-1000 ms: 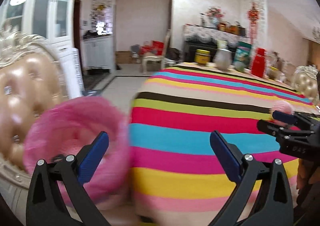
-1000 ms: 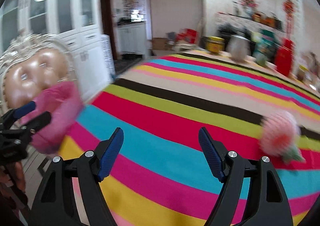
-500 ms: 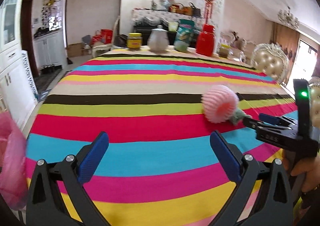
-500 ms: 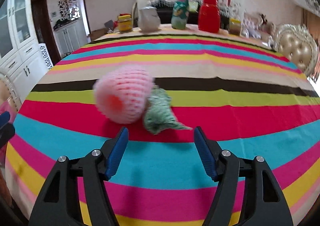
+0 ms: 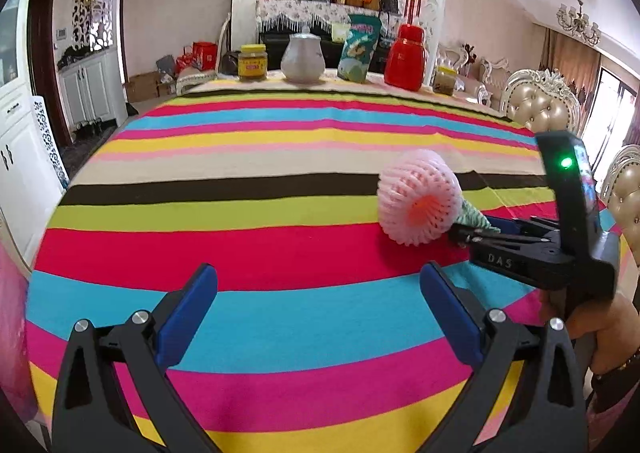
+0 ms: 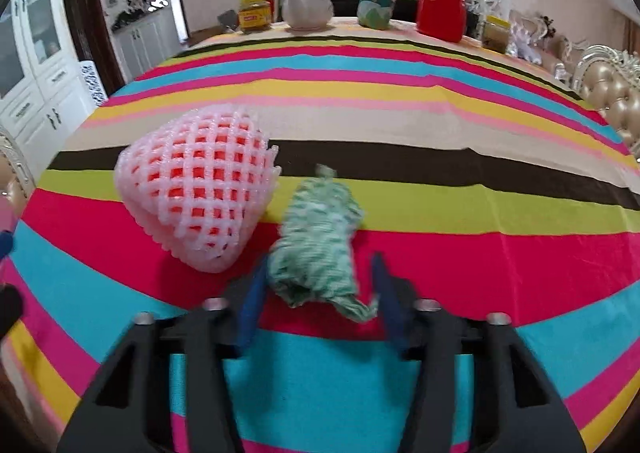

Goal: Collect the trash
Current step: 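Grasp the green cloth with the right tool while the left tool grasps the pink foam net, then carry the green cloth and pink foam net over to the pink bin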

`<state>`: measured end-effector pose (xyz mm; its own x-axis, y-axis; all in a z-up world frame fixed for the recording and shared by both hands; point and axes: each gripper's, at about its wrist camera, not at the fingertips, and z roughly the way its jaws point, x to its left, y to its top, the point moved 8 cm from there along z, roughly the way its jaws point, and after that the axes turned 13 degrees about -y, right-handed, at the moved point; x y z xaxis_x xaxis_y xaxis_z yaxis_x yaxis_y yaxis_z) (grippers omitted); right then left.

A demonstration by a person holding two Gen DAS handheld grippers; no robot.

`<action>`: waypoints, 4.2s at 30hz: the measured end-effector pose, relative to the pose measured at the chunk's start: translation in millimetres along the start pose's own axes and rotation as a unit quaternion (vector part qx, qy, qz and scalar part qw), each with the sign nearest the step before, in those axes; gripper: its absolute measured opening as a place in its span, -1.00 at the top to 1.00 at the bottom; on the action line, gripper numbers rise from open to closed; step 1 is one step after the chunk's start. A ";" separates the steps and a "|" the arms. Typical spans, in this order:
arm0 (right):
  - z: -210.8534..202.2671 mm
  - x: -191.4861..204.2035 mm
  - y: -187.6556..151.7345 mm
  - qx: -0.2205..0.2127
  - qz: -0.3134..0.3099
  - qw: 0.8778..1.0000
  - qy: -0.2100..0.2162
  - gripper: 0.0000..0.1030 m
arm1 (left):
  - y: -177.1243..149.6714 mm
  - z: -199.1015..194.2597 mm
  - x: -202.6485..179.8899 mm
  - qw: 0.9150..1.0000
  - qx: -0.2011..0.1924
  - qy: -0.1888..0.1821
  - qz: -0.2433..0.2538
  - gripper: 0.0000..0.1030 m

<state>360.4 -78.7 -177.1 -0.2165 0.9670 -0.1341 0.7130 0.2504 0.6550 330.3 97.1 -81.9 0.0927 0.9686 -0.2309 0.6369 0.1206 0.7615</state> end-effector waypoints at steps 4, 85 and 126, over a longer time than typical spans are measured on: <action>-14.1 -10.4 -1.6 -0.025 0.004 1.000 -0.014 0.45 | 2.9 19.5 -11.2 1.000 0.016 -0.012 -0.003 -0.90; -108.2 -16.8 -31.3 -0.103 0.035 0.994 0.002 0.45 | -13.5 -41.4 -25.4 0.997 -0.055 0.040 0.036 0.21; -225.6 285.4 -21.6 -0.193 -0.148 0.952 0.188 0.45 | -89.4 -255.5 180.1 0.972 -0.137 0.183 -0.053 0.18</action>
<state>132.7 181.5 -61.8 -0.6441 0.7543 -0.1271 0.3022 0.4036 0.8636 94.5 316.4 -36.8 -0.2730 0.9541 -0.1233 0.3957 0.2281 0.8896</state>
